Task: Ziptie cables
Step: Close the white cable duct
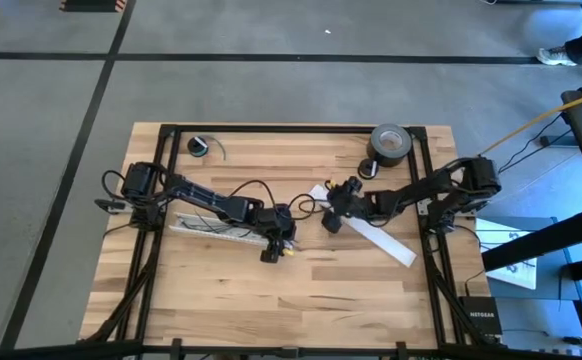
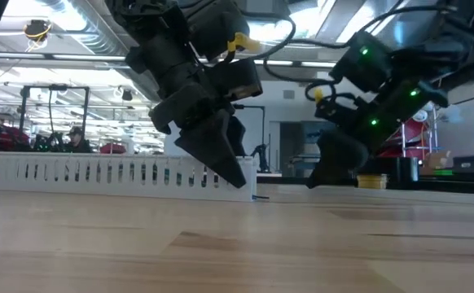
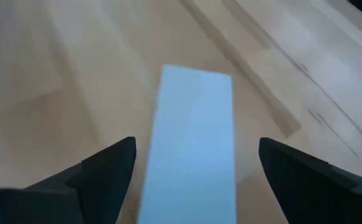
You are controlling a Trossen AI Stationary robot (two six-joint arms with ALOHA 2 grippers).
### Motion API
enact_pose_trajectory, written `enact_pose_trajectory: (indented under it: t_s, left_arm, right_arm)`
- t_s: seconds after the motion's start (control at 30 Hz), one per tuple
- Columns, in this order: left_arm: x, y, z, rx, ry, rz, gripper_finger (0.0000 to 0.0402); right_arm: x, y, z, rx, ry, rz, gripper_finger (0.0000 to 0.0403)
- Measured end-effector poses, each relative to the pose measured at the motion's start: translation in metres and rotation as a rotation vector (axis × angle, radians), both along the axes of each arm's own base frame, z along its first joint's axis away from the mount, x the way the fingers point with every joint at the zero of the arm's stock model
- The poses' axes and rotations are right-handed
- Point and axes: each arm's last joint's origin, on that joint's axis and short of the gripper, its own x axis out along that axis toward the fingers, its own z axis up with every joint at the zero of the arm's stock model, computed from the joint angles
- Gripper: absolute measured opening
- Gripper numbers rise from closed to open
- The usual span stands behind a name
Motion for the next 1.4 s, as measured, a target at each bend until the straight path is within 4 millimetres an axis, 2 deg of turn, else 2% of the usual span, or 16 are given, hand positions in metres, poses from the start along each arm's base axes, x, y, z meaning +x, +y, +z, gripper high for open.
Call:
enact_pose_trajectory:
  t_s: [0.13,0.43,0.53,0.63,0.73,0.77,0.97,1.13,1.4]
  left_arm:
    - [-0.003,0.000,-0.003,0.012,0.008,-0.015,0.0260]
    - [-0.006,0.001,-0.008,0.019,0.019,-0.023,0.0260]
    - [-0.006,0.001,-0.007,0.020,0.016,-0.023,0.0260]
    - [-0.005,0.001,-0.007,0.024,0.012,-0.029,0.0260]
    - [-0.005,0.001,-0.007,0.023,0.012,-0.028,0.0260]
    - [-0.005,0.001,-0.007,0.023,0.012,-0.028,0.0260]
    - [-0.005,0.001,-0.007,0.024,0.013,-0.028,0.0260]
    - [-0.005,0.001,-0.007,0.023,0.013,-0.028,0.0260]
    - [-0.005,0.001,-0.007,0.023,0.010,-0.028,0.0260]
  right_arm:
    - [0.002,-0.009,-0.004,0.038,0.003,0.012,0.0317]
    - [0.011,-0.009,-0.027,0.070,-0.010,0.029,0.0313]
    - [0.011,-0.009,-0.031,0.086,-0.010,0.015,0.0290]
    - [0.011,-0.008,-0.031,0.092,-0.009,0.013,0.0249]
    - [0.012,-0.009,-0.031,0.086,-0.019,0.004,0.0210]
    - [0.012,-0.009,-0.031,0.083,-0.020,0.002,0.0208]
    - [0.013,-0.009,-0.028,0.076,-0.038,0.016,0.0208]
    - [0.015,-0.009,-0.015,0.075,-0.053,0.051,0.0222]
    - [0.020,-0.007,0.004,0.124,-0.041,0.105,0.0210]
